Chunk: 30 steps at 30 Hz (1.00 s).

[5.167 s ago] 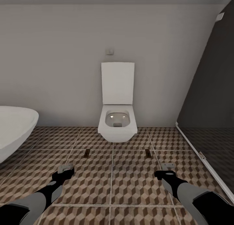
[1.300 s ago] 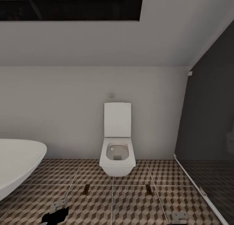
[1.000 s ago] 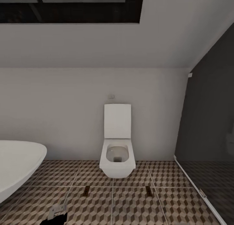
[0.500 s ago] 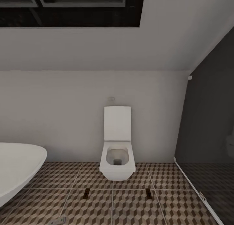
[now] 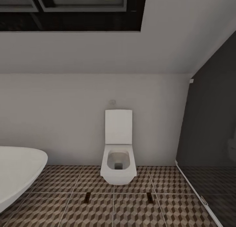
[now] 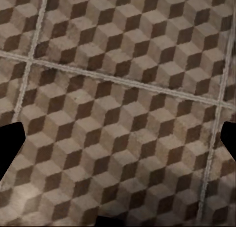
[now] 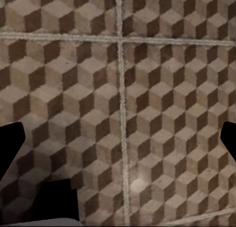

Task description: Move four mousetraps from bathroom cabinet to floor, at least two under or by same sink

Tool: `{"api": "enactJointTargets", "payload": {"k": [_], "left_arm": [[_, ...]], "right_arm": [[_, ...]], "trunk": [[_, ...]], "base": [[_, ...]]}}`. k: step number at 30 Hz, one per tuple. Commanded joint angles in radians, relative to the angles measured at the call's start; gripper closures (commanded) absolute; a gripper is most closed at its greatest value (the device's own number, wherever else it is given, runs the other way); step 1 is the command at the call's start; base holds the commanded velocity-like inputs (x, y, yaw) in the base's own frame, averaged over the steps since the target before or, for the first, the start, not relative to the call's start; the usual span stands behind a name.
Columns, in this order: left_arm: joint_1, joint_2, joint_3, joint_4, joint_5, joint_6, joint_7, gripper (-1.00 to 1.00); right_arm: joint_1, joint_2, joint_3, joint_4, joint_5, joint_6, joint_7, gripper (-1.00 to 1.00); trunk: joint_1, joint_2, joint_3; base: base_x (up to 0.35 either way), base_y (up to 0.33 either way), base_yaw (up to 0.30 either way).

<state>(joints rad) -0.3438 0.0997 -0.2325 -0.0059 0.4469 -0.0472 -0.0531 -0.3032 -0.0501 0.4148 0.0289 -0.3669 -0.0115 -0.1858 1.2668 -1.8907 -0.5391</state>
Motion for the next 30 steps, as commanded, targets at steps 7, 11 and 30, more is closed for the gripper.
{"api": "enactJointTargets", "payload": {"k": [7, 11, 30], "left_arm": [[0.033, -0.017, -0.008, 0.001, 0.011, 0.002, -0.023, -1.00], [0.051, -0.028, -0.008, 0.001, 0.011, 0.004, -0.028, -1.00], [0.117, -0.054, -0.007, 0.001, 0.011, -0.003, -0.031, -1.00]], "right_arm": [[0.019, 0.001, 0.009, 0.002, -0.009, 0.000, 0.002, -1.00], [0.038, 0.001, 0.009, 0.002, -0.009, 0.000, 0.003, -1.00], [0.106, 0.020, 0.009, 0.002, -0.009, -0.003, 0.006, -1.00]], "trunk": [[-0.027, 0.049, 0.021], [-0.042, 0.077, 0.034], [-0.115, 0.210, 0.093]], "base": [[0.000, 0.000, 0.000], [0.000, 0.000, 0.000], [0.000, 0.000, 0.000]]}}
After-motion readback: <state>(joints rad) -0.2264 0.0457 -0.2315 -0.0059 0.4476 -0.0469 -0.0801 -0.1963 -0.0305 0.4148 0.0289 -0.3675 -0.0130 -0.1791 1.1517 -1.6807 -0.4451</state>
